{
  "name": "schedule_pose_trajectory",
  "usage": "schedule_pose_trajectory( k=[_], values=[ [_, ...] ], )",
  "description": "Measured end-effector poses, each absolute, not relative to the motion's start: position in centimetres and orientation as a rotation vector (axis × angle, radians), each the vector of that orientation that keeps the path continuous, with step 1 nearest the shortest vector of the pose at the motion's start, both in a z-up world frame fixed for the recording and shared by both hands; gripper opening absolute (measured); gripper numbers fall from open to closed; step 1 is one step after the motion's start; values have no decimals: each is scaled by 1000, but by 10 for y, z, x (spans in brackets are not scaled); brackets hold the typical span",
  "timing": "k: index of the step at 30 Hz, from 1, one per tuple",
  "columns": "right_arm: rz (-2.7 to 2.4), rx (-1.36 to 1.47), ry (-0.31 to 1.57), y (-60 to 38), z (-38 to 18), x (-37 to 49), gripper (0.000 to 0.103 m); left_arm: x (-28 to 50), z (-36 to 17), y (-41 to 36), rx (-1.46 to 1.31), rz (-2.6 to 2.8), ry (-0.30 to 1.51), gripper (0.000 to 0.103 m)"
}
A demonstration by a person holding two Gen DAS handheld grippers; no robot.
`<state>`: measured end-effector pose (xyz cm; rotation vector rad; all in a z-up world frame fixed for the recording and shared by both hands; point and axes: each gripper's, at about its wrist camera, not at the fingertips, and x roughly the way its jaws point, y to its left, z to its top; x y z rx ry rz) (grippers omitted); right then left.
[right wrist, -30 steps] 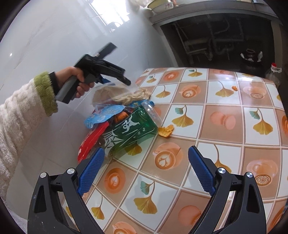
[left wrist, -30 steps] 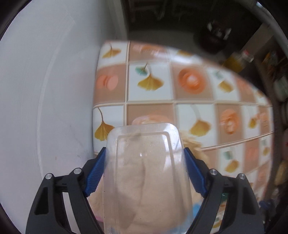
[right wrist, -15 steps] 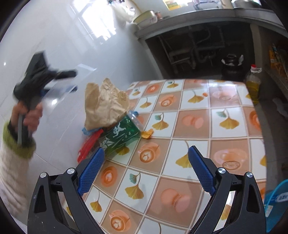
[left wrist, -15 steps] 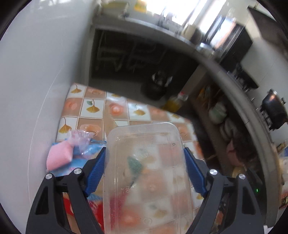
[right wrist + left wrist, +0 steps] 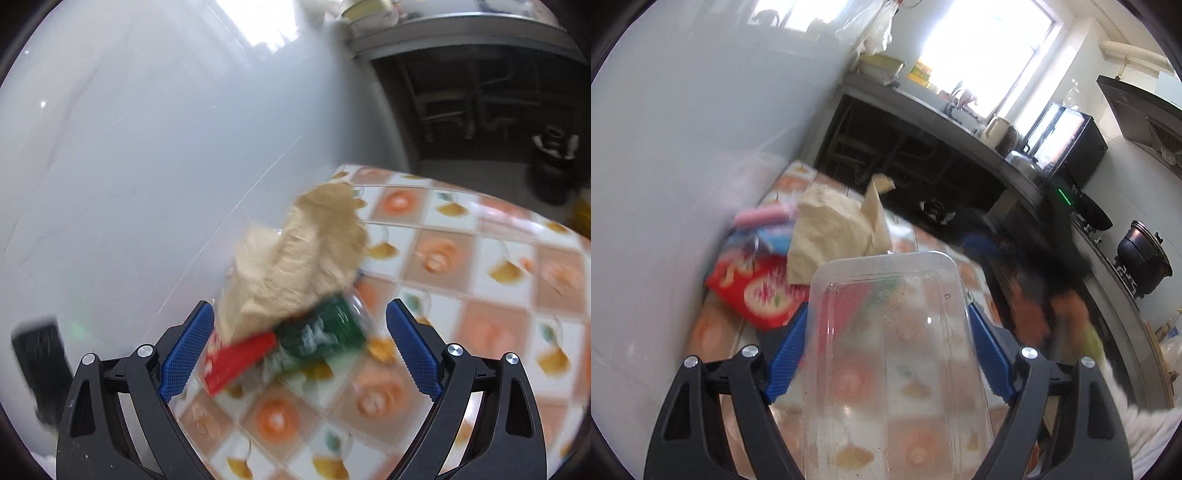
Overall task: Collect trash
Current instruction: 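Grasp the crumpled brown paper bag with the right tool while the left tool holds the container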
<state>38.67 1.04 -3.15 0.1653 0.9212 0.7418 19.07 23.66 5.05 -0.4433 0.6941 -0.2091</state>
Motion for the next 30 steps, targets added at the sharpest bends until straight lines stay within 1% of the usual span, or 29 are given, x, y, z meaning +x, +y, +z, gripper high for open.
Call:
schedule_pose_trajectory(
  k=[5, 8, 10, 12, 13, 14, 15, 16, 17, 18, 22, 26, 30],
  values=[
    [788, 154, 1108, 70, -70, 439, 90, 184, 26, 241, -450, -197, 702, 81],
    [795, 95, 1121, 90, -78, 448, 90, 180, 18, 245, -453, -205, 692, 81],
    [808, 22, 1115, 102, -79, 446, 85, 179, 15, 247, -450, -202, 688, 81],
    [805, -29, 1112, 109, -80, 440, 65, 177, 16, 248, -449, -207, 676, 81],
    [792, -59, 1109, 110, -81, 437, 59, 176, 16, 249, -450, -209, 668, 81],
    [775, -80, 1105, 110, -80, 435, 43, 176, 16, 251, -453, -209, 667, 81],
    [762, -92, 1104, 109, -80, 434, 31, 177, 14, 252, -461, -211, 669, 81],
    [752, -95, 1098, 106, -79, 432, 26, 178, 12, 253, -467, -214, 672, 81],
    [738, -93, 1088, 100, -75, 430, 14, 178, 11, 254, -470, -215, 674, 81],
    [727, -89, 1076, 95, -72, 427, 9, 178, 10, 254, -472, -217, 677, 81],
    [694, -38, 1016, 68, -48, 409, 7, 173, 7, 249, -473, -235, 674, 81],
    [677, 12, 938, 21, -19, 365, 6, 167, 4, 239, -467, -265, 684, 81],
    [740, 197, 1007, -38, -21, 314, 6, 160, 1, 220, -465, -324, 703, 81]
  ],
)
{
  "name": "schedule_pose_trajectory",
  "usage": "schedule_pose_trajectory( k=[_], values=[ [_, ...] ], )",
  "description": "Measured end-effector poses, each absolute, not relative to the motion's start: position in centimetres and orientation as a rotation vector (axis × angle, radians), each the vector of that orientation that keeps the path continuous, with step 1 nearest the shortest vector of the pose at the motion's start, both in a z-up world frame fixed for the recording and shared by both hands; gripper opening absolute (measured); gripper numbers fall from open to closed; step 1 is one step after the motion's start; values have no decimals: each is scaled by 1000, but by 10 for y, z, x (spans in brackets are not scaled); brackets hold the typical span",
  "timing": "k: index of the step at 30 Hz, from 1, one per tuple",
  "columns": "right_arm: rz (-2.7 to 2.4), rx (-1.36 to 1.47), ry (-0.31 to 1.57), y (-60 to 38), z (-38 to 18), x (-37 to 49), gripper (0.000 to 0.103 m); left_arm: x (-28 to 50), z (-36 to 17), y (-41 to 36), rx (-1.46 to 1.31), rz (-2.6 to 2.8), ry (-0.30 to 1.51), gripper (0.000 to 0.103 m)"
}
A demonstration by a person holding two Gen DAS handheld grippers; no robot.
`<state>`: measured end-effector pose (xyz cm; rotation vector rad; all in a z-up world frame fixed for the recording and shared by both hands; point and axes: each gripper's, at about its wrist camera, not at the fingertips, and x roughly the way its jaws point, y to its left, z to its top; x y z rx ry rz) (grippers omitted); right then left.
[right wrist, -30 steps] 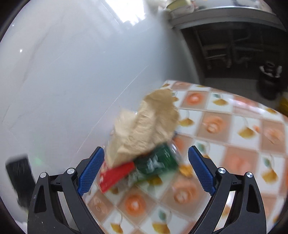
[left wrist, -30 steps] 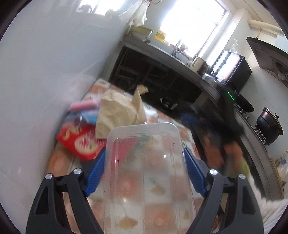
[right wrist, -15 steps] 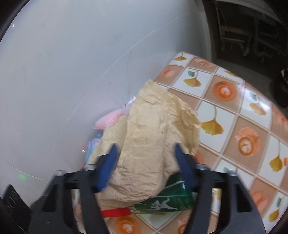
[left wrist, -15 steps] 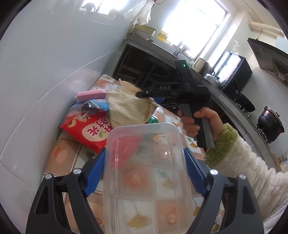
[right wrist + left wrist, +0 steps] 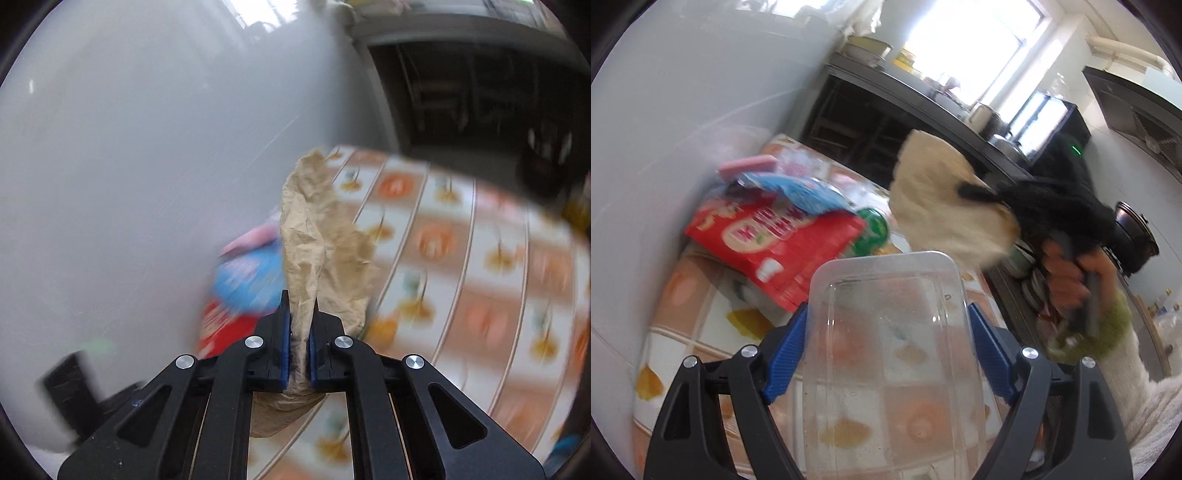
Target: Collect trash
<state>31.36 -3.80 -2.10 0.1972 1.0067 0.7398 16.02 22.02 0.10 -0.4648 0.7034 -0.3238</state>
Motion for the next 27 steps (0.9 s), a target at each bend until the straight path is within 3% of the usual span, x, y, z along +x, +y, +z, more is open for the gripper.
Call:
schedule_pose_trajectory(
  k=[6, 11, 13, 15, 17, 21, 25, 27],
  values=[
    [685, 528, 1212, -140, -90, 224, 7, 160, -10, 193, -468, -424, 752, 81],
    [425, 515, 1281, -187, -145, 171, 12, 166, -31, 155, -408, -491, 832, 81],
    [338, 447, 1260, -195, -151, 159, 27, 169, -41, 141, -387, -508, 866, 81],
    [287, 382, 1221, -199, -147, 149, 57, 170, -46, 131, -381, -522, 888, 81],
    [283, 313, 1175, -201, -140, 144, 62, 170, -47, 126, -377, -524, 896, 81],
    [347, 80, 1036, -194, -116, 134, 86, 166, -42, 125, -363, -507, 885, 81],
    [506, -190, 950, -168, -116, 133, 95, 162, -39, 129, -364, -486, 875, 81],
    [553, -334, 962, -149, -132, 142, 95, 160, -38, 130, -366, -478, 875, 81]
  ],
)
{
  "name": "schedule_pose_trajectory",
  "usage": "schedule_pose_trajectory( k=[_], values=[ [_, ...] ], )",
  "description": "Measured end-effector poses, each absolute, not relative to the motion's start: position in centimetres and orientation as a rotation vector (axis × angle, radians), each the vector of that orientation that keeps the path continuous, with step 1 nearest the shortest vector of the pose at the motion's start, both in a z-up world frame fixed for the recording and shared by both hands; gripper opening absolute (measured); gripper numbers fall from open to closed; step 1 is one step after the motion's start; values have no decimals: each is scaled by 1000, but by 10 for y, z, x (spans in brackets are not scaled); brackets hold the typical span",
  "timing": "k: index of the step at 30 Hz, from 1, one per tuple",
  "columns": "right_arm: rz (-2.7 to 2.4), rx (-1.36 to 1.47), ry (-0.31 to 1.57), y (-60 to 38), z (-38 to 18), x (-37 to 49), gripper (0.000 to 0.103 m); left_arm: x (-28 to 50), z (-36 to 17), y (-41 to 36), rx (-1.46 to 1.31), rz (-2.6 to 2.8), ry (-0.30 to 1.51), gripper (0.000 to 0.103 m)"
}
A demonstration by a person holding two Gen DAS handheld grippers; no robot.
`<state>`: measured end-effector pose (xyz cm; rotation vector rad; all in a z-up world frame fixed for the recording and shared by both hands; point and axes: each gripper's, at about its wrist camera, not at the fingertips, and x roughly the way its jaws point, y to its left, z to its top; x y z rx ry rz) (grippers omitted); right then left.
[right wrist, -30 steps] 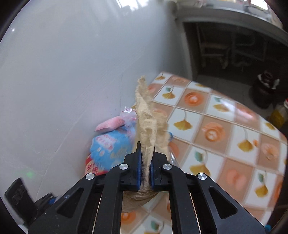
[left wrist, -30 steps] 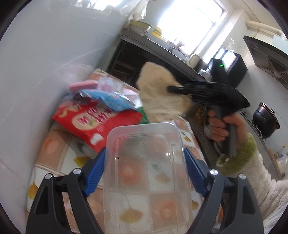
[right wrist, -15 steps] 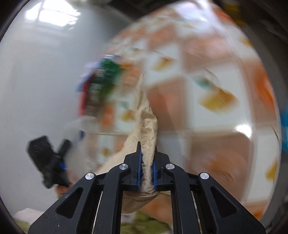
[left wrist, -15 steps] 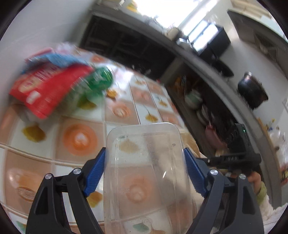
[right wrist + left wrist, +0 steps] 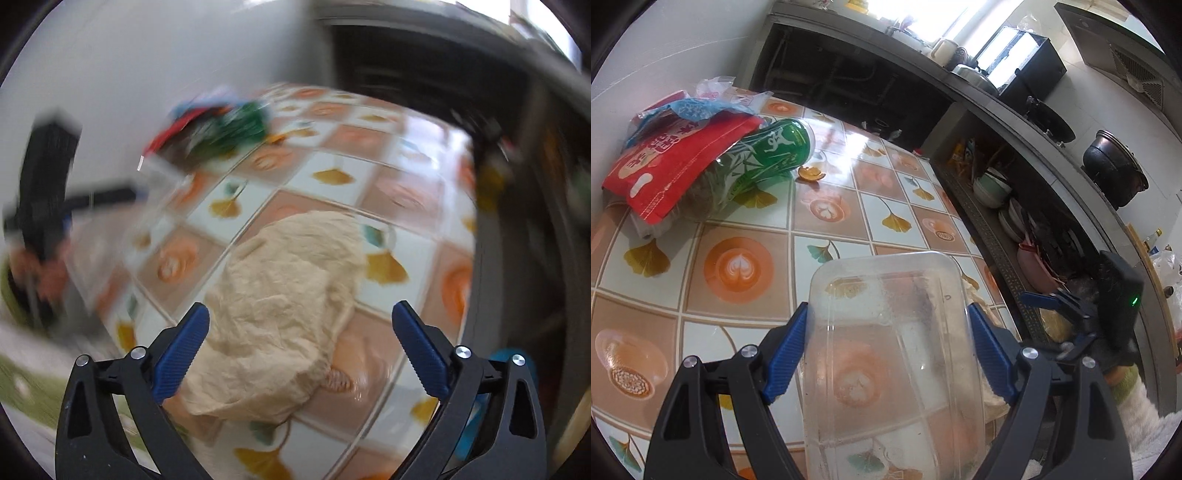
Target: Collect trash
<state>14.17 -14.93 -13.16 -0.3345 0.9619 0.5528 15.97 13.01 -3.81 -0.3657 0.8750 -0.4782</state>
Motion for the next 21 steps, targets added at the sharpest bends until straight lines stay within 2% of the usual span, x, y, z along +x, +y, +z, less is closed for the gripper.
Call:
schedule_pose_trajectory(
  k=[3, 7, 10, 13, 15, 16, 18, 20, 21],
  values=[
    [585, -444, 1010, -136, -156, 158, 95, 157, -38, 130, -365, -471, 878, 81],
    [614, -424, 1080, -136, -176, 176, 94, 153, -37, 131, -366, -468, 881, 81],
    [590, -409, 1056, -137, -175, 178, 85, 152, -36, 132, -369, -467, 880, 81],
    [548, -374, 1039, -140, -171, 174, 69, 153, -37, 131, -368, -465, 878, 81],
    [513, -344, 1029, -142, -169, 172, 50, 154, -38, 130, -367, -465, 882, 81],
    [499, -331, 1027, -144, -168, 172, 44, 155, -39, 128, -366, -465, 886, 81],
    [457, -283, 1026, -148, -166, 170, 21, 157, -39, 126, -366, -468, 890, 81],
    [427, -219, 1028, -150, -167, 171, 10, 158, -38, 121, -364, -469, 893, 81],
    [407, -180, 1021, -154, -167, 170, 9, 159, -38, 120, -364, -470, 896, 81]
  ],
)
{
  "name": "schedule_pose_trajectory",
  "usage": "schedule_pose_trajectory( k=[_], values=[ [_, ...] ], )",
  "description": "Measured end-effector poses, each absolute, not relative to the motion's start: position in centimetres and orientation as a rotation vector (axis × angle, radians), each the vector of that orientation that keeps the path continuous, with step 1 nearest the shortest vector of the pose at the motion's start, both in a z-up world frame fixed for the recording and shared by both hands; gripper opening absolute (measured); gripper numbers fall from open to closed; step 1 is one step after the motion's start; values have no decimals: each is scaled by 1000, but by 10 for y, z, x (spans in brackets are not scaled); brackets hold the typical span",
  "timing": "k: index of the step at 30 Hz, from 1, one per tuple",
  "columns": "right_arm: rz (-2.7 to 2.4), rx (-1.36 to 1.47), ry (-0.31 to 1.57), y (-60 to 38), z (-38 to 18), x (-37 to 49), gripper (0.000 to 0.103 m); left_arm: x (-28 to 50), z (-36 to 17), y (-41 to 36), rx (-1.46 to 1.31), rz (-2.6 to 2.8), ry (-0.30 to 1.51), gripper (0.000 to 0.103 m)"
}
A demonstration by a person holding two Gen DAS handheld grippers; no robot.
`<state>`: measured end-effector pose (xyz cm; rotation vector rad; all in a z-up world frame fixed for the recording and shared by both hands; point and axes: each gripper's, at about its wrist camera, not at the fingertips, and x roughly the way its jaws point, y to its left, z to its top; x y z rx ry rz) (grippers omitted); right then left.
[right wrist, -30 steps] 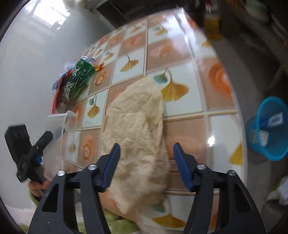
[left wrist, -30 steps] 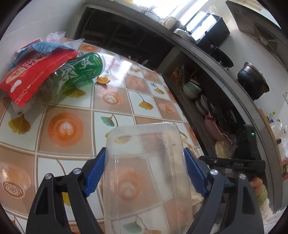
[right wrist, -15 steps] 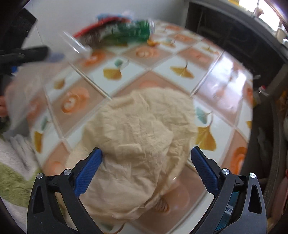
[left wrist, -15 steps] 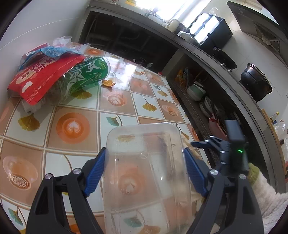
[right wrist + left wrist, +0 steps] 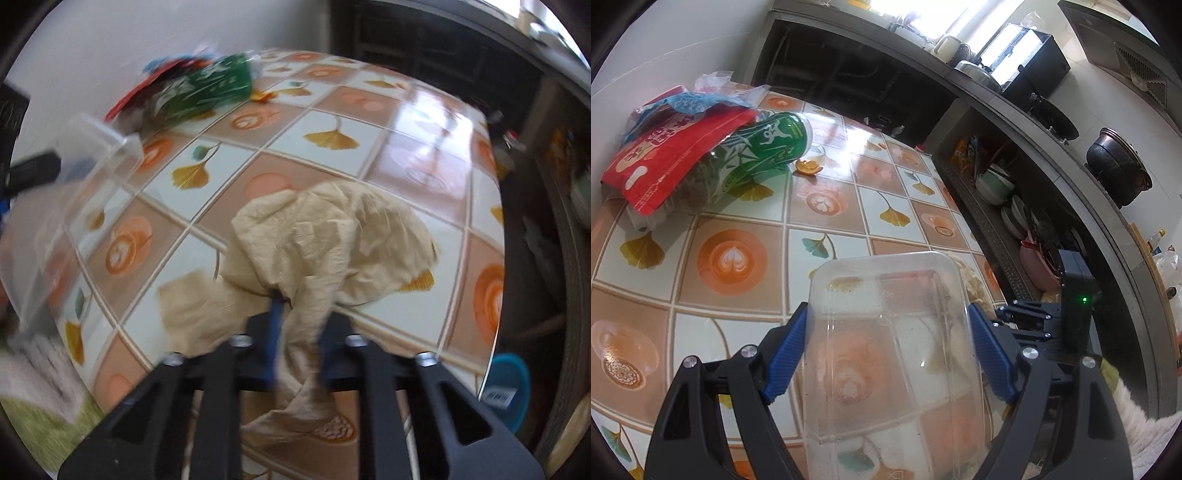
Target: Collect trash
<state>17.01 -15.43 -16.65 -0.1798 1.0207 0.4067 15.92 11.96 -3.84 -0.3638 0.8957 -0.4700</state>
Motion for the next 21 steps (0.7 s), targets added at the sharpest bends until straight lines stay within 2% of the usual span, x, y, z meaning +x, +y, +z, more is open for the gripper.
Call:
schedule_pose_trajectory(
  k=[12, 21],
  values=[
    [313, 343, 771, -261, -118, 107, 5, 172, -3, 42, -311, -619, 891, 81],
    [61, 497, 596, -377, -95, 35, 5, 195, 31, -111, -205, -882, 903, 81]
  ],
)
